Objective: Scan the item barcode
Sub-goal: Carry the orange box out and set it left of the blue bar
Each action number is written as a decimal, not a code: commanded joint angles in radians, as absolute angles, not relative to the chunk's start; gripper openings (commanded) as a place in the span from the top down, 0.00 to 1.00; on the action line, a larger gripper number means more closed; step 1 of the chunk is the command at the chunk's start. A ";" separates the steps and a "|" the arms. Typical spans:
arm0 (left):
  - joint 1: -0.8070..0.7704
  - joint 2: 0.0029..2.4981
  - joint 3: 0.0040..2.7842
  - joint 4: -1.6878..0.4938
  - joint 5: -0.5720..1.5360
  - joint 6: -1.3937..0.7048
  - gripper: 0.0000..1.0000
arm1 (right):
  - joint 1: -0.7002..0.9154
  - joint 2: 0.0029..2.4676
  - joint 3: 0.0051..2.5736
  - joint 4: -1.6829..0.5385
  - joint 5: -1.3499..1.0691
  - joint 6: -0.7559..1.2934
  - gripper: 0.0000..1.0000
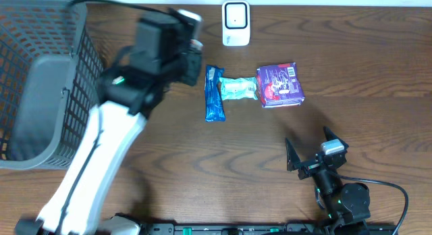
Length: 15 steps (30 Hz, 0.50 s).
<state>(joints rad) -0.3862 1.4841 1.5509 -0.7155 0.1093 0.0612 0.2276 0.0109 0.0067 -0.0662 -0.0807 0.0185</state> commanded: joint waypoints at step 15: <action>-0.425 1.966 1.554 -0.758 -0.014 0.040 0.83 | 0.222 0.006 0.006 -0.070 -0.080 0.033 0.01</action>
